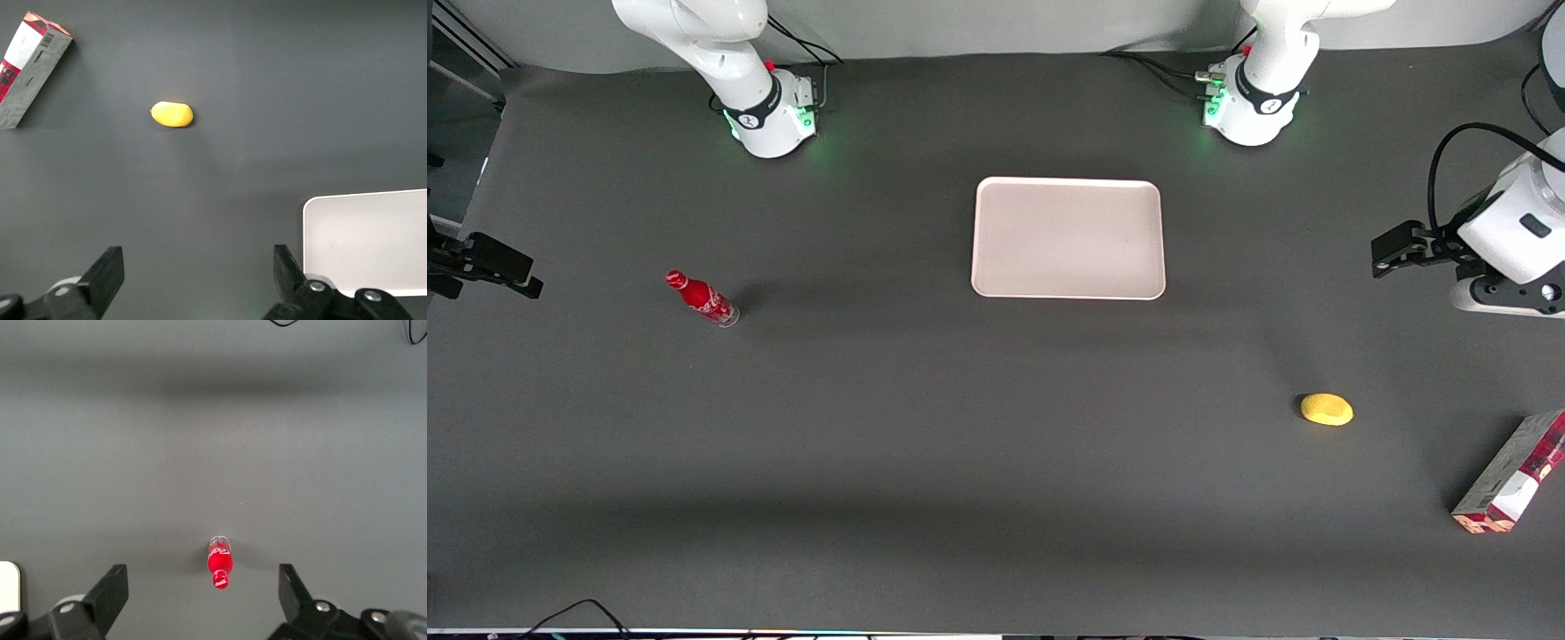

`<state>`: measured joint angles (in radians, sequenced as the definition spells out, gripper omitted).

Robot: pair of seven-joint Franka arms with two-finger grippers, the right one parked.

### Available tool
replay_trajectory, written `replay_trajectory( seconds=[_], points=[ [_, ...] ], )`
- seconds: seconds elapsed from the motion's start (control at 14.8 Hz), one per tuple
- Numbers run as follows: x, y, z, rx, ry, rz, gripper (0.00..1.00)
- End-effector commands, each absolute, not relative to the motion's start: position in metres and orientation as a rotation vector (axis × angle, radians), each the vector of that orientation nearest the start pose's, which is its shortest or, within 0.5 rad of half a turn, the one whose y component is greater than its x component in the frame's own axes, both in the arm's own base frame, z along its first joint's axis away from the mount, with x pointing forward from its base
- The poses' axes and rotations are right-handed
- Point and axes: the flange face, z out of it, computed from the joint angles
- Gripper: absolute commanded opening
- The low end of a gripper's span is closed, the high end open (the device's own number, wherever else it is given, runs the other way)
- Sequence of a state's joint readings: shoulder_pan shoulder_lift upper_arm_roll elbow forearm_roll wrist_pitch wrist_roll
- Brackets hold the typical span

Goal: Place red cookie box on tray
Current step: 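Move the left gripper down toward the red-and-white cookie box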

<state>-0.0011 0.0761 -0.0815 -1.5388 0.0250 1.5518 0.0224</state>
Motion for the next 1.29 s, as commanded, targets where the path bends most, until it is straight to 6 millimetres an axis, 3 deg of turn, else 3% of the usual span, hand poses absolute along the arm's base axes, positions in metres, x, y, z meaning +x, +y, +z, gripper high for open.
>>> replay_trajectory(
  seconds=[0.0, 0.68, 0.88, 1.22],
  points=[
    [0.569, -0.042, 0.597, -3.099, 0.184, 0.077, 1.00],
    [0.569, -0.051, 0.596, -3.095, 0.179, 0.095, 1.00],
    [0.568, -0.064, 0.594, -3.086, 0.215, 0.086, 1.00],
    [0.568, -0.062, 0.592, -3.081, 0.241, 0.098, 1.00]
  ],
)
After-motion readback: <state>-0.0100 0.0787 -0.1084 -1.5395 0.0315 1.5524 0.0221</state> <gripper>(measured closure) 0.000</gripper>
